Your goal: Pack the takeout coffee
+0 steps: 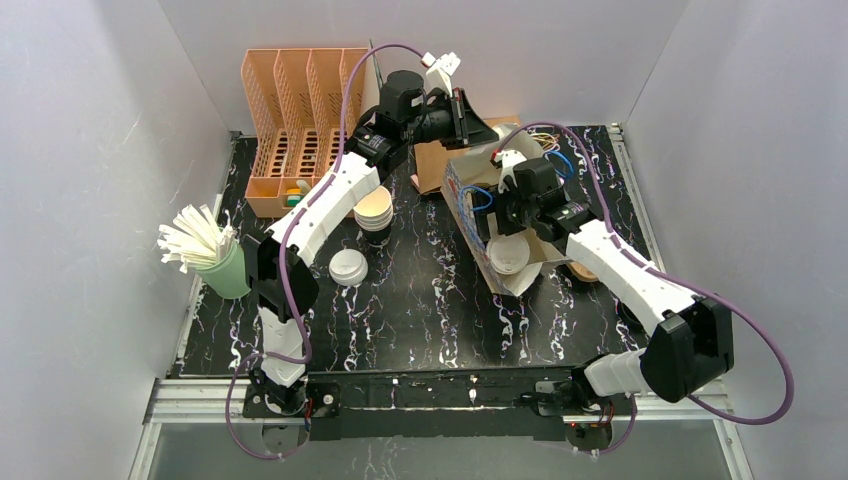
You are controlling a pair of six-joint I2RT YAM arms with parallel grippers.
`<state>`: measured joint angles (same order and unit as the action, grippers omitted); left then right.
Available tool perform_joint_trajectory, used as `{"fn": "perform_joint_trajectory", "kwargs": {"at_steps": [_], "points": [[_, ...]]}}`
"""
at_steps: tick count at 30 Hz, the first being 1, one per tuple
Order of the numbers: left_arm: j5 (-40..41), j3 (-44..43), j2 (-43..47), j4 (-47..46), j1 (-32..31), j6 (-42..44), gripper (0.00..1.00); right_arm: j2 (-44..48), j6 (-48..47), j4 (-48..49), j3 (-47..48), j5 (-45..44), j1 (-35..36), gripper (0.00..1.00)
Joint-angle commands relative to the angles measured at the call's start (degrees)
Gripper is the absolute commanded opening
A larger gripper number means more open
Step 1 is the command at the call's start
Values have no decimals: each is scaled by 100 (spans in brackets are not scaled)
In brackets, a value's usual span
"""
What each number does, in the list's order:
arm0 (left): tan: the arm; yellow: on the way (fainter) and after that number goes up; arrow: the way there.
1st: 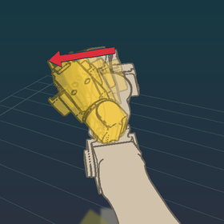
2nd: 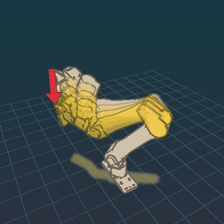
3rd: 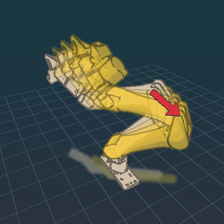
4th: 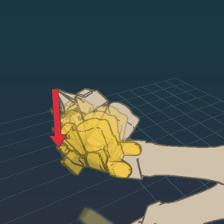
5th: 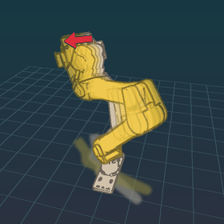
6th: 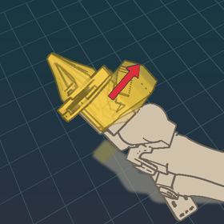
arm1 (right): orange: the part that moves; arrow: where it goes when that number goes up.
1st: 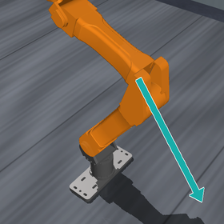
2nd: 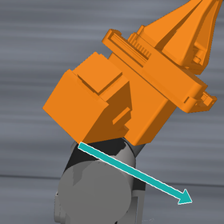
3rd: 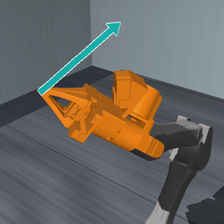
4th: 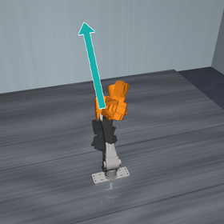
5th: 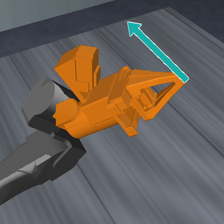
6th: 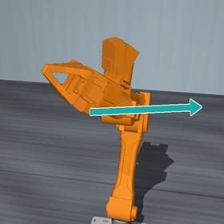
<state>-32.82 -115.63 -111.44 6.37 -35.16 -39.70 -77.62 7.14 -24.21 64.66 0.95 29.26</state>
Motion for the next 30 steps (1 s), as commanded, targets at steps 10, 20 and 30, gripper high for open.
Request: {"fn": "perform_joint_trajectory", "kwargs": {"at_steps": [10, 20, 30], "points": [[33, 60, 155, -138, -24, -123, 0, 89, 199, 369, 149, 125, 62, 98], [256, 206, 217, -117, -26, -127, 0, -338, 490, 526, 296, -1741, 958, 98], [329, 247, 289, 22, -26, -74, 0, -811, 746, 375, 460, -2810, 1023, 98]]}}
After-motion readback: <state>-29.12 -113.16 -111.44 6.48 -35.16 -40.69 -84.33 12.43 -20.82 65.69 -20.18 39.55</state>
